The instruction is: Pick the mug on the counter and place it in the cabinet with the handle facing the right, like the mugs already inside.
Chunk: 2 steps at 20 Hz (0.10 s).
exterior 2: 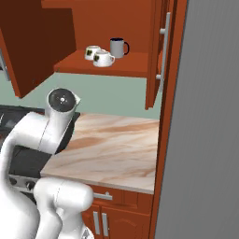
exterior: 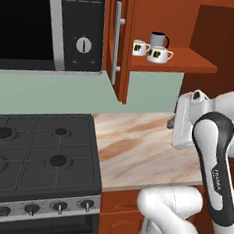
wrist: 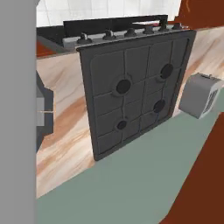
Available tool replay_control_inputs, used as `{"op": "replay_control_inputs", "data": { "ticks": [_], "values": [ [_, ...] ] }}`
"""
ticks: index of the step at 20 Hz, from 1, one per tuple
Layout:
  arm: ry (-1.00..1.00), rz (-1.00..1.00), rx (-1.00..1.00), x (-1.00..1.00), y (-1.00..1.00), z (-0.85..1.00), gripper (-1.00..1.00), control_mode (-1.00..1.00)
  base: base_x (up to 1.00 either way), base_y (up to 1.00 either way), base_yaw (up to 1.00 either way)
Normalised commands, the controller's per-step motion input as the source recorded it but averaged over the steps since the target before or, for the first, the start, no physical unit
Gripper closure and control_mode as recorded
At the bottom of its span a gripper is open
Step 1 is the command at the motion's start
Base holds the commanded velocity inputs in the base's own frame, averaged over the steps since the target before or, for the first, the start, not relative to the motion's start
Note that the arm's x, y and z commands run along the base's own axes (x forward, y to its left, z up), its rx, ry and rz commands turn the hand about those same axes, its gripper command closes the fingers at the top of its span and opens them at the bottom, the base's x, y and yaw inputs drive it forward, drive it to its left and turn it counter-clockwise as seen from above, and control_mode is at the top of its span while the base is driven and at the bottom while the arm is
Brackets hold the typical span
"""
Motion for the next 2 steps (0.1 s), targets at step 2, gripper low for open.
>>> {"op": "replay_control_inputs", "data": {
  "ticks": [2],
  "values": [
    [0.0,-0.11,0.03,-0.81,-0.49,-0.27,1.0,-1.0,0.0,0.0,0.0]
  ]
}}
